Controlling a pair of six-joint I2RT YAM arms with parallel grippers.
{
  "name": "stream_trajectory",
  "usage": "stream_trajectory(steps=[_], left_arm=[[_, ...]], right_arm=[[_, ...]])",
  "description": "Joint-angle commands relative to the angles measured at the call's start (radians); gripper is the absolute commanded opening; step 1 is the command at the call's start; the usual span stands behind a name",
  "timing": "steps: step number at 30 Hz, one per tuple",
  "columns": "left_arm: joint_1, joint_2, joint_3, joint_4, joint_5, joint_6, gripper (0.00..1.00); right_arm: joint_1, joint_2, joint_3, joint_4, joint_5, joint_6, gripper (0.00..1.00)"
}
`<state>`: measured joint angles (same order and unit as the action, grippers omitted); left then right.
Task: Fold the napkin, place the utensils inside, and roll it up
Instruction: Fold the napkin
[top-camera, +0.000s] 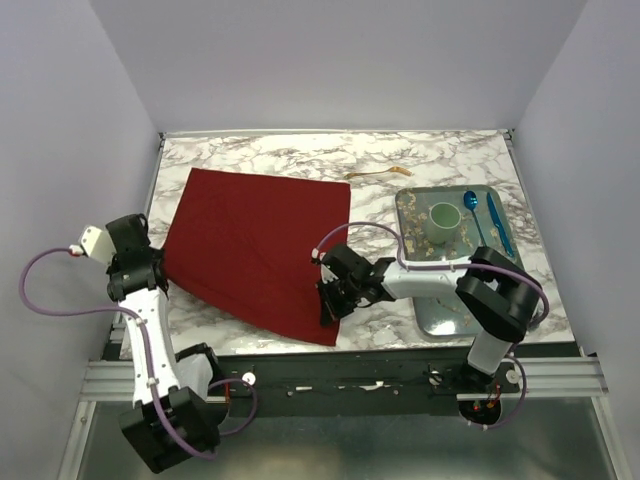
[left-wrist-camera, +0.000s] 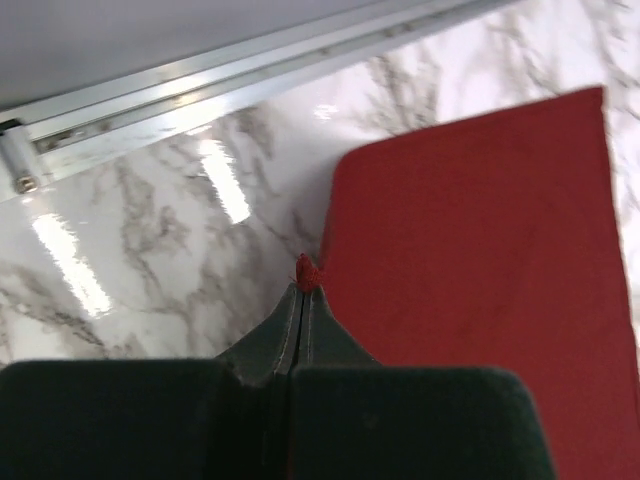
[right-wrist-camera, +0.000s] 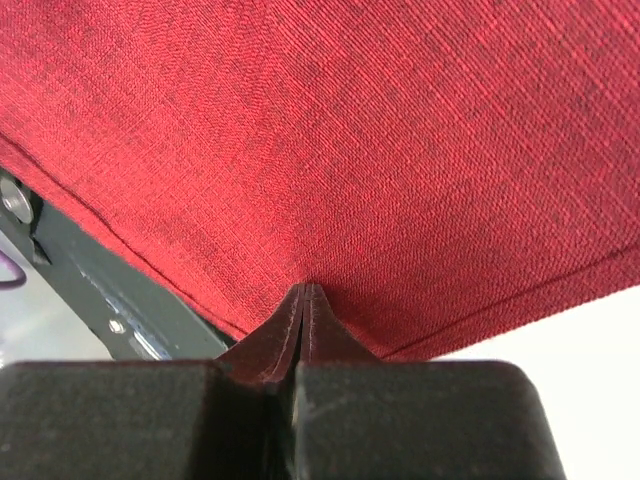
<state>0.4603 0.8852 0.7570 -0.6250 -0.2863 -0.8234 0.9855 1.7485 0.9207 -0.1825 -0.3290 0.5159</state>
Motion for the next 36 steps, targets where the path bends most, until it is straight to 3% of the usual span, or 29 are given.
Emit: stream_trajectory(steps=[1, 7, 14, 19, 23, 36], left_arm=[[-0.167, -0.028, 0.064, 0.018, -0.057, 0.029, 0.00], [-0.435, 0.066, 0.125, 0.100, -0.140, 0.082, 0.00], [-0.713, 0.484, 0.428, 0.189, -0.021, 0.246, 0.00], [-0.775, 0.739, 0.625, 0.194, 0.180, 0.319, 0.00], [-0.815, 0.938, 0.841, 0.145, 0.208, 0.385, 0.00], [-0.936, 1.166, 1.079, 0.090, 0.194, 0.513, 0.00]], right_arm=[[0.012, -0.058, -0.057, -0.026, -0.016, 0.024, 0.06], [-0.082, -0.282, -0.049, -0.098, 0.030, 0.039, 0.10], [-0.359, -0.526, -0.031, -0.189, 0.033, -0.025, 0.14], [-0.461, -0.598, -0.014, -0.235, 0.039, -0.060, 0.15], [-0.475, -0.630, -0.029, -0.238, 0.039, -0.060, 0.15], [-0.484, -0.650, -0.100, -0.236, 0.050, -0.051, 0.15]])
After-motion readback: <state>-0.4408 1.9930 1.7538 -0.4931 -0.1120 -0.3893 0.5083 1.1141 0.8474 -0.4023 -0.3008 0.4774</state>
